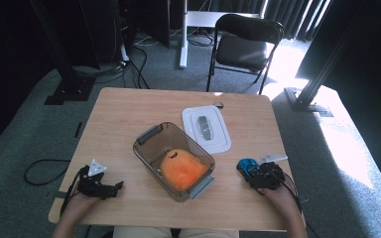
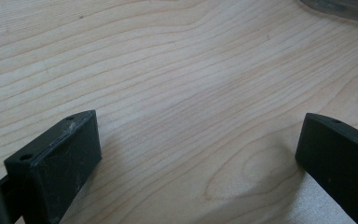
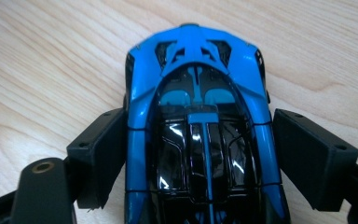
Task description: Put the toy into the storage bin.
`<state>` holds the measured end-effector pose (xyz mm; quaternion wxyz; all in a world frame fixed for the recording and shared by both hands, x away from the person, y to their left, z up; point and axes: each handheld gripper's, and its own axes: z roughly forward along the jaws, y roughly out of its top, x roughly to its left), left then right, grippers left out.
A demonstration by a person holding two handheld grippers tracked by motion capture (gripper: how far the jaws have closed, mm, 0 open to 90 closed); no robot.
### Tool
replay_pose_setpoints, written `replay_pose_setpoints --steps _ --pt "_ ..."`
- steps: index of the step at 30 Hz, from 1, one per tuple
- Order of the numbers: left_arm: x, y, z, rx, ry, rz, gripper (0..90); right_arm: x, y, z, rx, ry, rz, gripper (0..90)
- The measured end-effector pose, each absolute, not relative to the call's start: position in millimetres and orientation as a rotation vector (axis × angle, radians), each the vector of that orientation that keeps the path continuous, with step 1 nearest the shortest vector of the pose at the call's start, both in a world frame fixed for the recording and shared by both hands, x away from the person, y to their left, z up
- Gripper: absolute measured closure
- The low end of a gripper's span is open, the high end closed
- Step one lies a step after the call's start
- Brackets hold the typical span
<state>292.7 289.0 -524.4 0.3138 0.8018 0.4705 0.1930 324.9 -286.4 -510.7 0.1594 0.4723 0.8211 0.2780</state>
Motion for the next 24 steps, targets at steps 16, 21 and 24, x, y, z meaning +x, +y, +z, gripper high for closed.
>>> replay_pose_setpoints --steps 16,21,24 --pt "293 289 -524 2.114 1.24 0.51 0.5 322 -285 -513 1.374 2.326 0.803 24.2" --pt "293 289 -524 2.114 1.24 0.509 0.5 319 -281 -511 1.509 2.244 0.746 23.7" --pt "293 289 -524 2.113 1.24 0.505 0.5 317 -276 -512 1.544 2.199 0.735 23.7"
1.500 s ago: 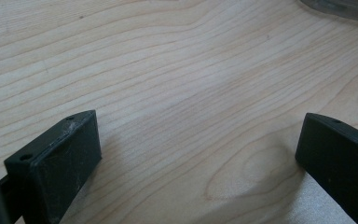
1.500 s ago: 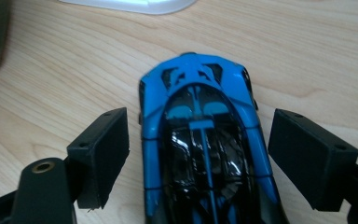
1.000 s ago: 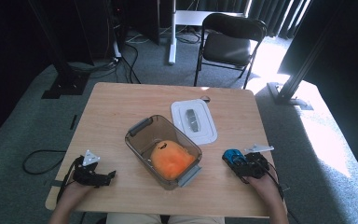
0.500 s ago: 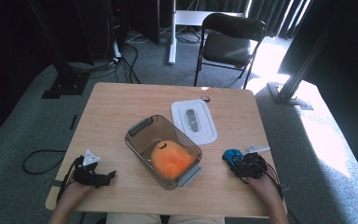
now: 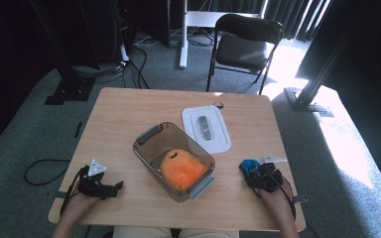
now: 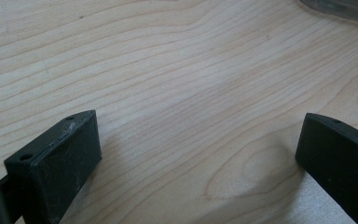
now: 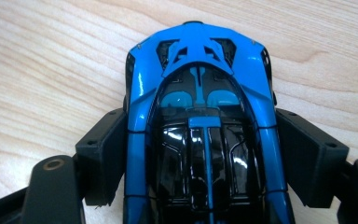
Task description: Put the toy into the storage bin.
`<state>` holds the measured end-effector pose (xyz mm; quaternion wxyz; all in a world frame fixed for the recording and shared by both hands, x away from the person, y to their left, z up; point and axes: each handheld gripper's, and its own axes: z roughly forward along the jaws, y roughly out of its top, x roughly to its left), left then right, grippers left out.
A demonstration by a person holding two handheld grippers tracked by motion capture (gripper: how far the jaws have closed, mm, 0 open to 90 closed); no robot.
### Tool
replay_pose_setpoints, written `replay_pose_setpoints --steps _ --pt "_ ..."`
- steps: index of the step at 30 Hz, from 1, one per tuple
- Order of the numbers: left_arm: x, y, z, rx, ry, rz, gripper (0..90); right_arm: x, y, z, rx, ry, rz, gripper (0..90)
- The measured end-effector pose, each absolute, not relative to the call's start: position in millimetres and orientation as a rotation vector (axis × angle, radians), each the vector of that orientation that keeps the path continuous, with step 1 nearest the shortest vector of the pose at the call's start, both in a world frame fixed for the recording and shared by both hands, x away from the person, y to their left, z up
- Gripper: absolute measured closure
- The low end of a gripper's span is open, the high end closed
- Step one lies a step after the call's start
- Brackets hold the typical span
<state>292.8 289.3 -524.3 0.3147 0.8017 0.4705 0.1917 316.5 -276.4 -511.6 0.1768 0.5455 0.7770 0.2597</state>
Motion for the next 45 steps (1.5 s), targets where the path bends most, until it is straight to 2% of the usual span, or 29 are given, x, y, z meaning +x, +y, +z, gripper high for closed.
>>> replay_pose_setpoints --steps 8,11,13,31,39,41,43,45 --pt "293 289 -524 2.112 1.24 0.505 0.5 314 -274 -515 1.586 2.119 0.748 20.6" --pt "293 289 -524 2.114 1.24 0.507 0.5 313 -274 -515 1.576 2.12 0.759 22.9" --pt "293 289 -524 2.114 1.24 0.507 0.5 313 -277 -515 1.543 2.153 0.77 25.0" --pt "294 289 -524 2.117 1.237 0.509 0.5 332 -285 -513 1.167 2.483 0.895 24.9" --pt "294 289 -524 2.115 1.239 0.508 0.5 335 -281 -515 1.149 2.463 0.894 24.3" --pt "294 289 -524 2.115 1.239 0.508 0.5 335 -281 -515 1.183 2.454 0.863 19.2" --pt "293 289 -524 2.115 1.239 0.51 0.5 333 -282 -515 1.205 2.435 0.868 17.7" --pt "293 289 -524 2.114 1.239 0.508 0.5 331 -283 -517 1.203 2.422 0.876 21.1"
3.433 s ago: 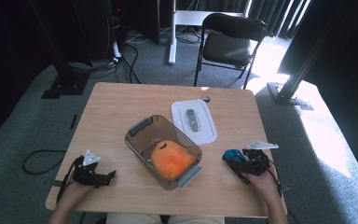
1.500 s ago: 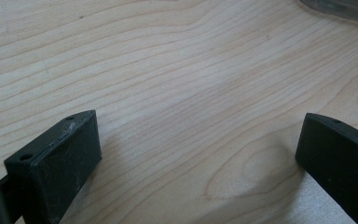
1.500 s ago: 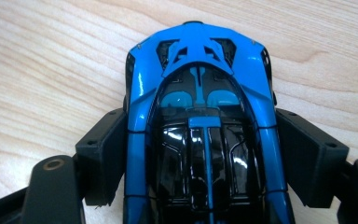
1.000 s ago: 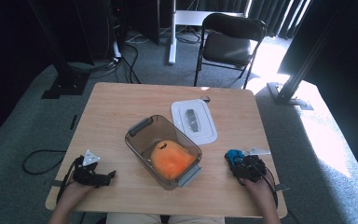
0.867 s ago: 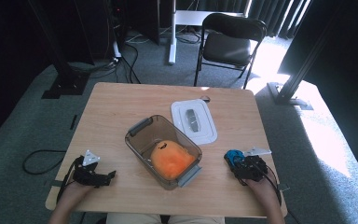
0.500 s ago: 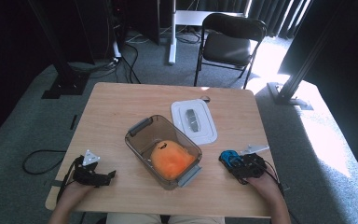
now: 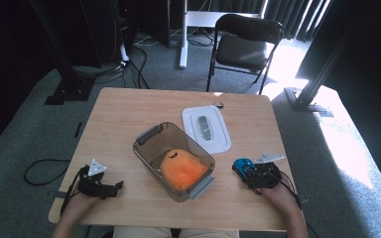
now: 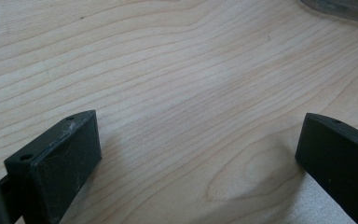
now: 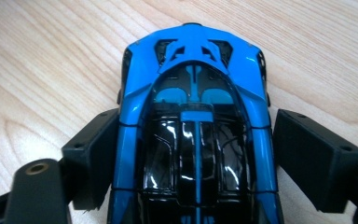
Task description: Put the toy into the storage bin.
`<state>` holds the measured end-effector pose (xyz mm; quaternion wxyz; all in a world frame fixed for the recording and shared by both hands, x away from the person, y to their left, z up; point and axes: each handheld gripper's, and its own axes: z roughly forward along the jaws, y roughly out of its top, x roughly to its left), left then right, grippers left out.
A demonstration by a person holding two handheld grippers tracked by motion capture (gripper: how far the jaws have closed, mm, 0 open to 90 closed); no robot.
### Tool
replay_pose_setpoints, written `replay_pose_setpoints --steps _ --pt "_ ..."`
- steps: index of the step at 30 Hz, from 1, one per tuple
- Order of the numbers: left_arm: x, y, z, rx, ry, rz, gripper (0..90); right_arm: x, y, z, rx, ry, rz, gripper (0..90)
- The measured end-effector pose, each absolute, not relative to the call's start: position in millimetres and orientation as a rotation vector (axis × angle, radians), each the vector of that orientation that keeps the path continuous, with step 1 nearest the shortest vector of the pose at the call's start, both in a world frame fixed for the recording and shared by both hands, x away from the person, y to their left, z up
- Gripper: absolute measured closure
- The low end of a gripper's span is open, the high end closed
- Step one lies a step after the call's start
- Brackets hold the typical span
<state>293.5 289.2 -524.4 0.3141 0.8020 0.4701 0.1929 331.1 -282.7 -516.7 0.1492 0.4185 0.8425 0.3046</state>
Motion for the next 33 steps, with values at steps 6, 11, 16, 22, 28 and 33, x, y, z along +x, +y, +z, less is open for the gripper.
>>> replay_pose_setpoints --steps 6,11,16,22,28,33 --pt "293 289 -524 2.115 1.24 0.51 0.6 330 -281 -516 1.196 2.422 0.885 25.2" --pt "293 289 -524 2.114 1.24 0.509 0.5 330 -280 -514 1.222 2.426 0.898 25.1" --pt "293 289 -524 2.115 1.24 0.509 0.5 328 -279 -506 1.206 2.41 0.912 25.0" --pt "293 289 -524 2.115 1.239 0.51 0.5 330 -277 -484 1.164 2.426 0.944 25.0" --pt "293 289 -524 2.112 1.24 0.509 0.5 331 -270 -465 1.139 2.428 0.947 25.0" --pt "293 289 -524 2.113 1.24 0.51 0.5 333 -264 -444 1.091 2.426 0.948 25.0"
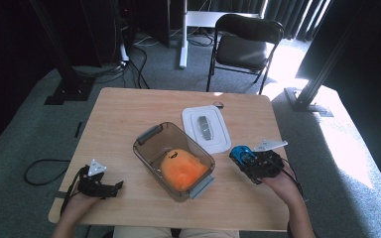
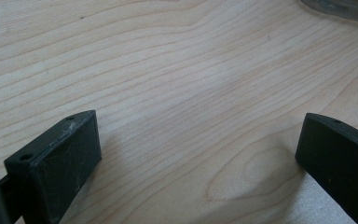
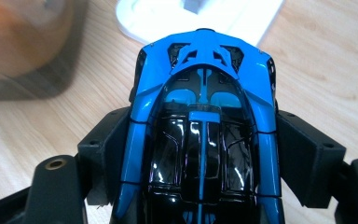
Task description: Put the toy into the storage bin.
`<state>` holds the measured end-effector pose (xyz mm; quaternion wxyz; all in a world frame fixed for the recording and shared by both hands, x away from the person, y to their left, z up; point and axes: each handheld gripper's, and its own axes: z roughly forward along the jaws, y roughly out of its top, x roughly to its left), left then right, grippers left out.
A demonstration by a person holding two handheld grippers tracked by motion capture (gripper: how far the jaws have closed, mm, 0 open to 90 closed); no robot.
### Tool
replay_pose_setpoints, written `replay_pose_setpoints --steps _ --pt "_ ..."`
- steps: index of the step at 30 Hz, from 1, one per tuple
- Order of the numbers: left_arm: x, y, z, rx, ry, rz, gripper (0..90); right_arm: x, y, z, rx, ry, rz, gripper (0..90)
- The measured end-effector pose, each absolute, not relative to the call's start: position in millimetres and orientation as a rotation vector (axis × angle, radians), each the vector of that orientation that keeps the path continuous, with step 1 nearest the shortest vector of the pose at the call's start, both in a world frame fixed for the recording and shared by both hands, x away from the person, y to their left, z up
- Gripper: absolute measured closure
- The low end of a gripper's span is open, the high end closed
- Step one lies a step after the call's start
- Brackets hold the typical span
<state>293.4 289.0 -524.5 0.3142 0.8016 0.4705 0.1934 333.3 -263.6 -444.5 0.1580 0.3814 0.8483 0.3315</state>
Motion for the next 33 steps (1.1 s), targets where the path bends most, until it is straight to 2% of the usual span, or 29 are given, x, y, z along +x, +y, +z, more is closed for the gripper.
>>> replay_pose_setpoints --steps 15,33 --pt "293 289 -525 2.109 1.242 0.511 0.5 340 -248 -401 1.016 2.418 0.991 25.0" --pt "294 289 -525 2.113 1.239 0.512 0.5 346 -220 -378 0.937 2.45 1.024 25.0"
